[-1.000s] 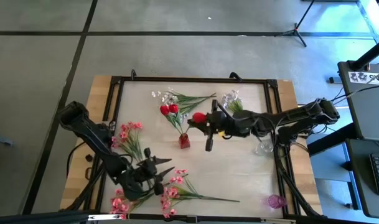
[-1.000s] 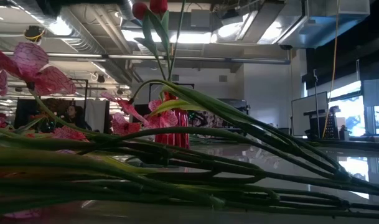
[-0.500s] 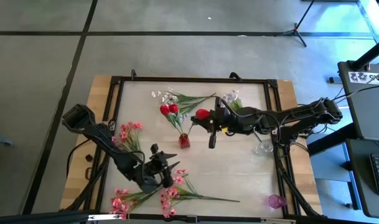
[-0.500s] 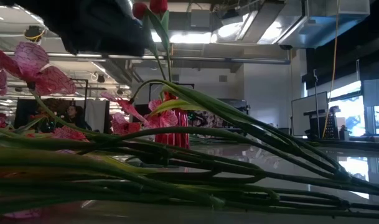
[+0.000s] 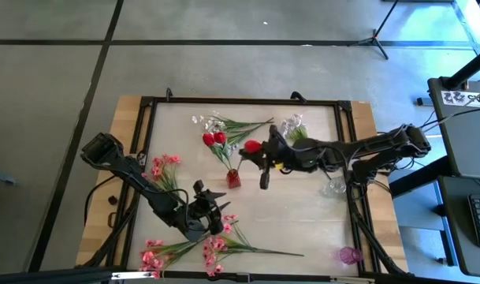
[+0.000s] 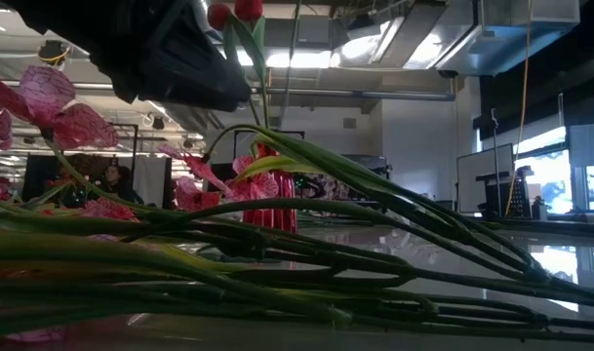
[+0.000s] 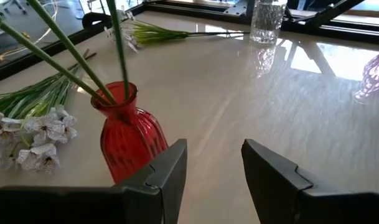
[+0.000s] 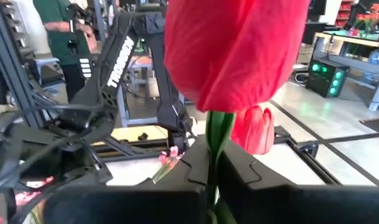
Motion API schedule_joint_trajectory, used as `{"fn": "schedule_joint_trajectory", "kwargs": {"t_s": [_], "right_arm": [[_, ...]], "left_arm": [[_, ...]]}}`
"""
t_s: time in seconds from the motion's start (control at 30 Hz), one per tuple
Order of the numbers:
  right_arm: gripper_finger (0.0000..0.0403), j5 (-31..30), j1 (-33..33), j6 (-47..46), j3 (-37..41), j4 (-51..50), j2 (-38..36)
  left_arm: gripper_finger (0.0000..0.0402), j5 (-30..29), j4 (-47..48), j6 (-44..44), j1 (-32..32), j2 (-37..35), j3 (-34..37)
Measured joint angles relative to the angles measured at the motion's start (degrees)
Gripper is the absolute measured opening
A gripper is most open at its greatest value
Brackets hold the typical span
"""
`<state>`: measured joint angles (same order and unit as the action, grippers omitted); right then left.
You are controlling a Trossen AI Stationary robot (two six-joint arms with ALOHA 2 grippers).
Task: Sort flowers into vase by color
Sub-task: Put the red tulip into the red vase, then put the right white flowers into the transparent vase
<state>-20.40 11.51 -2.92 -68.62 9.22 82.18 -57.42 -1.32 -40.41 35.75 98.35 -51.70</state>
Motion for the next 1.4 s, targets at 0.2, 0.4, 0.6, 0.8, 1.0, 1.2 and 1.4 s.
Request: {"fn": "schedule_joint_trajectory", "kwargs": {"t_s": [0.2, 0.4, 0.6, 0.8, 1.0, 1.2, 1.4], "right_arm": [[0.0013, -1.5, -0.9, -1.4, 0.0, -0.4, 1.4], [0.0037, -4.9, -1.2, -3.2, 0.0, -1.7, 3.2], [0.0091, -5.5, -1.2, -3.3, 0.0, -3.7, 6.1], [0.0178, -5.5, -1.2, -3.3, -0.2, -7.8, 7.1], [0.0268, -5.4, -1.0, -6.0, -7.4, -30.2, 3.9], [0.0318, -4.5, 0.3, -10.4, -11.6, -45.4, 2.9], [0.0323, -5.9, 2.6, -16.5, -11.6, -56.6, 1.2]], "left_arm": [[0.0151, 0.3, -0.7, 0.4, 0.0, 0.0, 0.0], [0.0151, -0.2, -0.8, 3.5, 1.0, -4.4, 0.0], [0.0151, -1.8, -0.7, 9.3, 3.0, -10.8, 0.0], [0.0151, -2.9, -0.7, 10.5, 2.9, -11.9, 0.0], [0.0151, -3.0, -0.3, 9.1, 3.1, -11.8, 0.0], [0.0151, -3.4, -0.1, 9.0, 3.0, -11.8, 0.0], [0.0151, -3.7, 0.4, 8.5, 3.1, -11.7, 0.0]]}}
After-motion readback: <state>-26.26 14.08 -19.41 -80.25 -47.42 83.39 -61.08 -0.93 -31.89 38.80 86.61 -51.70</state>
